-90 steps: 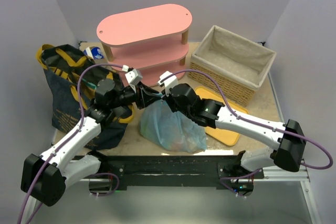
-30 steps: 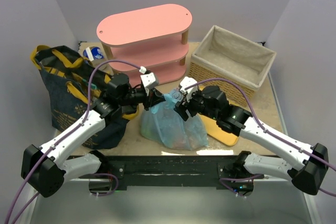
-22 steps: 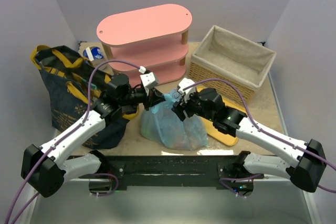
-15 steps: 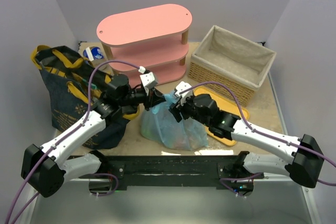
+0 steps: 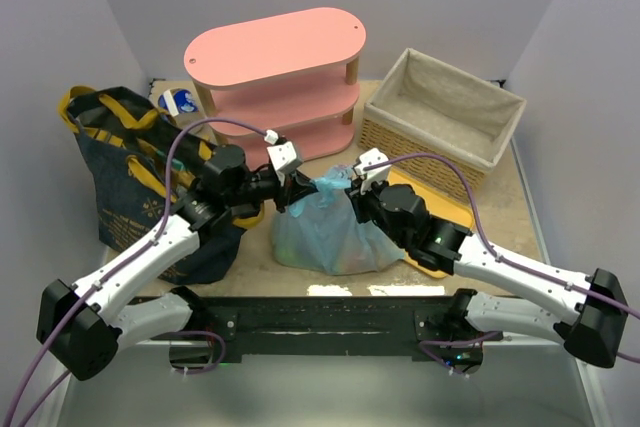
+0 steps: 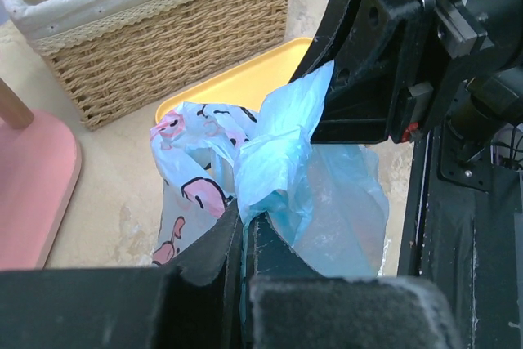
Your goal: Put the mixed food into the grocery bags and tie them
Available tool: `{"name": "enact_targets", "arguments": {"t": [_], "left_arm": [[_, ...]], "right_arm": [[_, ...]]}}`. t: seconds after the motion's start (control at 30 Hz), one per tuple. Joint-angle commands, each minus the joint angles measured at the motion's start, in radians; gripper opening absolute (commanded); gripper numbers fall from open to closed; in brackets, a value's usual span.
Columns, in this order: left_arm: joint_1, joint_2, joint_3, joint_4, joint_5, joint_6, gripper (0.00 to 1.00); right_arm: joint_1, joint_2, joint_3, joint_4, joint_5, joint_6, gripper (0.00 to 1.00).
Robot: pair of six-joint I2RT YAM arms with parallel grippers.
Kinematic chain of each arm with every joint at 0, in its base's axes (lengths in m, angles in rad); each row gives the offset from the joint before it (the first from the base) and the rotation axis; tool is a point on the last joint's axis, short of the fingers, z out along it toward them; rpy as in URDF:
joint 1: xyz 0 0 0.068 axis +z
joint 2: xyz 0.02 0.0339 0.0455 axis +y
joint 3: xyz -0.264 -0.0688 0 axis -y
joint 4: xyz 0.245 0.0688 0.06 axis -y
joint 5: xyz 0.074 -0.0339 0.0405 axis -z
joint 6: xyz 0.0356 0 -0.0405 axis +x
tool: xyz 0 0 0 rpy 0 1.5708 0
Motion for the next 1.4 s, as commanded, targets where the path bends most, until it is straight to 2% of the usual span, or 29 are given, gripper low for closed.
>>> {"name": "enact_targets", "arguments": {"t": [0.0, 0.1, 0.13, 0.17, 0.2, 0.3, 0.43, 0.5, 0.6, 0.63, 0.7, 0.77, 0.83, 0.97, 1.13, 1.37], "left_arm": [[0.017, -0.043, 0.000, 0.010, -0.082, 0.063, 0.00], [-0.003, -0.041, -0.009, 0.036, -0.120, 0.054, 0.00], [-0.015, -0.040, -0.010, 0.042, -0.174, 0.045, 0.00], [-0.030, -0.037, -0.012, 0.054, -0.206, 0.027, 0.00], [-0.058, -0.034, -0.013, 0.057, -0.264, 0.023, 0.00], [-0.092, -0.031, -0.018, 0.063, -0.352, -0.009, 0.00], [-0.106, -0.040, -0.038, 0.092, -0.400, -0.053, 0.00], [-0.120, -0.046, -0.047, 0.105, -0.398, -0.055, 0.00], [-0.141, -0.060, -0.064, 0.121, -0.407, -0.049, 0.00], [-0.149, -0.066, -0.072, 0.125, -0.410, -0.047, 0.00], [-0.152, -0.077, -0.078, 0.129, -0.418, -0.043, 0.00], [-0.159, -0.086, -0.092, 0.135, -0.432, -0.040, 0.00], [-0.167, -0.095, -0.098, 0.138, -0.443, -0.038, 0.00], [-0.182, -0.104, -0.104, 0.135, -0.476, -0.026, 0.00], [-0.198, -0.104, -0.109, 0.141, -0.481, -0.027, 0.00], [-0.207, -0.113, -0.113, 0.146, -0.484, -0.030, 0.00]], "right_arm": [[-0.022, -0.041, 0.041, -0.118, 0.186, 0.050, 0.06], [-0.022, -0.040, 0.061, -0.129, 0.151, 0.056, 0.07], [-0.022, -0.037, 0.075, -0.146, 0.123, 0.060, 0.14], [-0.022, -0.037, 0.094, -0.199, 0.068, 0.066, 0.21], [-0.022, -0.035, 0.140, -0.233, 0.038, 0.094, 0.43], [-0.022, -0.043, 0.235, -0.371, -0.055, 0.154, 0.67], [-0.022, -0.081, 0.346, -0.557, -0.073, 0.285, 0.74], [-0.022, -0.128, 0.360, -0.548, -0.108, 0.400, 0.78], [-0.022, -0.188, 0.299, -0.401, -0.217, 0.604, 0.79], [-0.022, -0.199, 0.245, -0.290, -0.231, 0.676, 0.77], [-0.022, -0.205, 0.182, -0.177, -0.274, 0.895, 0.73], [-0.020, -0.193, 0.074, 0.036, -0.300, 1.108, 0.71], [0.016, -0.141, 0.046, 0.180, -0.284, 1.180, 0.70], [0.084, -0.064, 0.134, 0.101, -0.185, 1.218, 0.71], [0.093, -0.067, 0.079, 0.109, -0.104, 1.338, 0.71], [0.095, -0.061, 0.038, 0.101, 0.003, 1.386, 0.69]]}}
